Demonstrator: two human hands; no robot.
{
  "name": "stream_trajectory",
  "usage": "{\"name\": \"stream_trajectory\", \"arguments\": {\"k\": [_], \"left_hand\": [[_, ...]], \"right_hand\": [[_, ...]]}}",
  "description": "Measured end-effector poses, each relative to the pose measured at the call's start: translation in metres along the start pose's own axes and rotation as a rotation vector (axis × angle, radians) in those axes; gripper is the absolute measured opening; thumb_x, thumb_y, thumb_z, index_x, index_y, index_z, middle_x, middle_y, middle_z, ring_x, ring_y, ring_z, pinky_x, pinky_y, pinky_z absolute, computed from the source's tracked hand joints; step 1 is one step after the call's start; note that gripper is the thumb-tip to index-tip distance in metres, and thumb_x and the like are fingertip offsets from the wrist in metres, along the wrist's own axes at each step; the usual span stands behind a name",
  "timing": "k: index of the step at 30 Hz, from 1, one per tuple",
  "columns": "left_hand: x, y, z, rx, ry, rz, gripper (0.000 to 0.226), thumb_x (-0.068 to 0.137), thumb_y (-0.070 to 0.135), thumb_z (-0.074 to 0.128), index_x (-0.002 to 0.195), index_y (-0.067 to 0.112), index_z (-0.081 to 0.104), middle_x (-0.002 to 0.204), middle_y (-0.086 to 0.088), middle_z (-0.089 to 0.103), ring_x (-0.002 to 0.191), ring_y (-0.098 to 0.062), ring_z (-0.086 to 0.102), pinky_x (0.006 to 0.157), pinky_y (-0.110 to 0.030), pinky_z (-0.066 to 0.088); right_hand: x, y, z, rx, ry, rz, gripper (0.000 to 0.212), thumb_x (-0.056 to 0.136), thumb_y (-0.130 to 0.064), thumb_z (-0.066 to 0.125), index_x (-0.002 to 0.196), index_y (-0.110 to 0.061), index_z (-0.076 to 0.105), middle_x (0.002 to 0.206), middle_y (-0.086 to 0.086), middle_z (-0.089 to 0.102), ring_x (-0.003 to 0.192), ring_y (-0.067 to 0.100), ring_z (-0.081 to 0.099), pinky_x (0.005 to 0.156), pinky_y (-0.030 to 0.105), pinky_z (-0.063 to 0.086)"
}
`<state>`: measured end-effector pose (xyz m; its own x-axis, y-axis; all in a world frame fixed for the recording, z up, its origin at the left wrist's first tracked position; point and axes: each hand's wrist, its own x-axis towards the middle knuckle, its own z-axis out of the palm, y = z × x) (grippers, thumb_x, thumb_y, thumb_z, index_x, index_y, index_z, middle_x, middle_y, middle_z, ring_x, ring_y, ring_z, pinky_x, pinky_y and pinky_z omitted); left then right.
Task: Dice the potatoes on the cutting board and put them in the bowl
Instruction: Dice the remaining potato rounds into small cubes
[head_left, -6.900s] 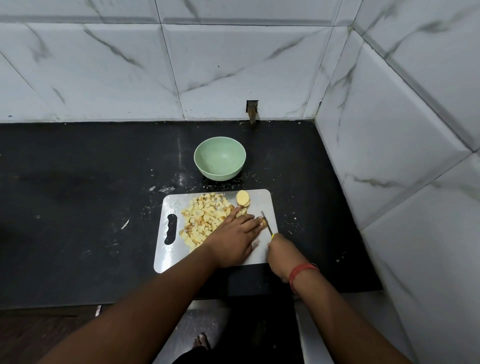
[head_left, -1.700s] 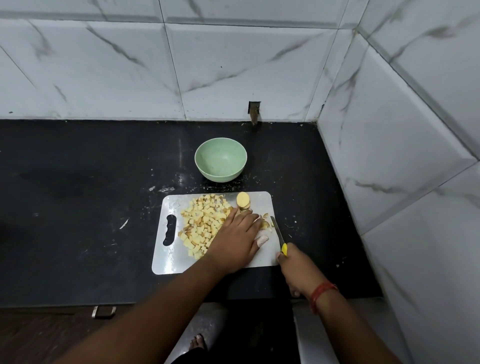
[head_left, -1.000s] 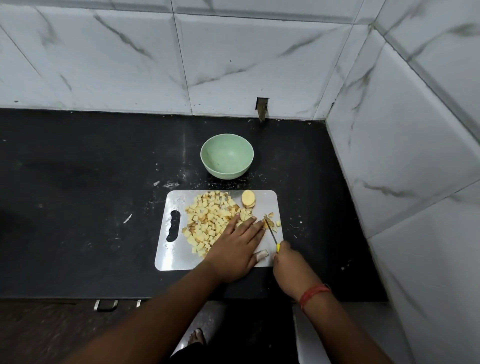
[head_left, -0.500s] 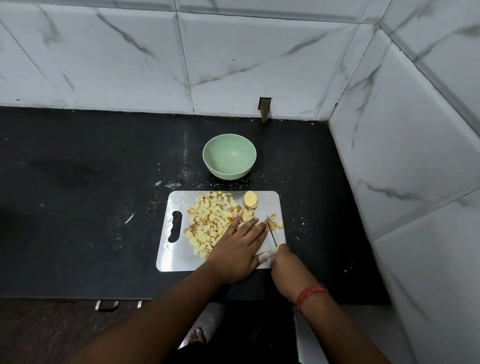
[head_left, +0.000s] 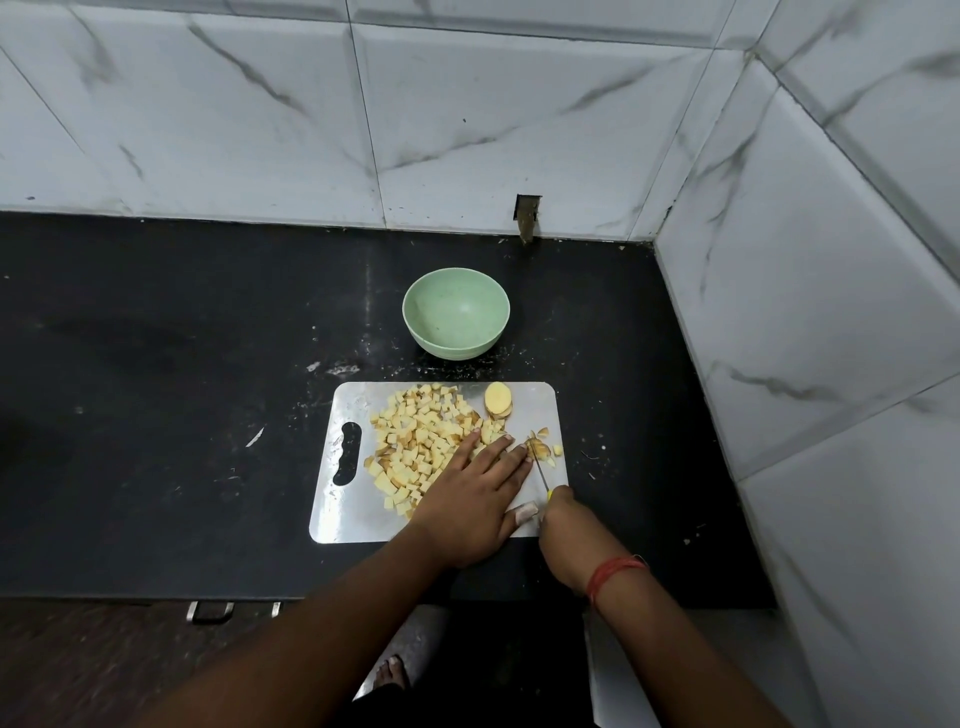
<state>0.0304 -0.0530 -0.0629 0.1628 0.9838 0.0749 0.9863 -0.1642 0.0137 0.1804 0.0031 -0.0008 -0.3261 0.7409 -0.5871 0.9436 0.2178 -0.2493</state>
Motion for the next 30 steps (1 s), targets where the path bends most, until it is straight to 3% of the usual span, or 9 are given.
{"name": "stream_trajectory", "arguments": {"k": [10, 22, 30], "left_hand": [[0.0, 0.002, -0.003, 0.017, -0.017, -0.008, 0.068, 0.107, 0.058, 0.022, 0.155, 0.013, 0.041, 0.16, -0.007, 0.041, 0.151, -0.028, 0.029, 0.124, -0.056, 0.015], [0.0, 0.002, -0.007, 0.042, -0.064, 0.001, 0.07, 0.106, 0.058, 0.021, 0.156, 0.012, 0.039, 0.161, -0.009, 0.038, 0.152, -0.03, 0.028, 0.123, -0.058, 0.015], [-0.001, 0.004, -0.015, 0.025, -0.043, 0.022, 0.072, 0.107, 0.057, 0.015, 0.147, 0.01, 0.052, 0.156, -0.013, 0.044, 0.148, -0.032, 0.035, 0.124, -0.057, 0.017]], "right_hand": [[-0.002, 0.005, 0.001, 0.01, 0.002, -0.048, 0.029, 0.094, -0.005, 0.039, 0.123, -0.003, 0.039, 0.116, 0.019, 0.062, 0.104, 0.03, 0.063, 0.085, 0.035, 0.049], [-0.03, 0.022, 0.007, 0.038, -0.084, -0.08, 0.028, 0.1, -0.012, 0.037, 0.125, 0.0, 0.041, 0.117, 0.019, 0.058, 0.108, 0.034, 0.059, 0.078, 0.03, 0.04], [-0.046, 0.037, -0.027, 0.239, 0.046, -0.044, 0.016, 0.103, -0.027, 0.04, 0.102, -0.011, 0.044, 0.092, 0.007, 0.056, 0.083, 0.02, 0.058, 0.066, 0.028, 0.04]]}}
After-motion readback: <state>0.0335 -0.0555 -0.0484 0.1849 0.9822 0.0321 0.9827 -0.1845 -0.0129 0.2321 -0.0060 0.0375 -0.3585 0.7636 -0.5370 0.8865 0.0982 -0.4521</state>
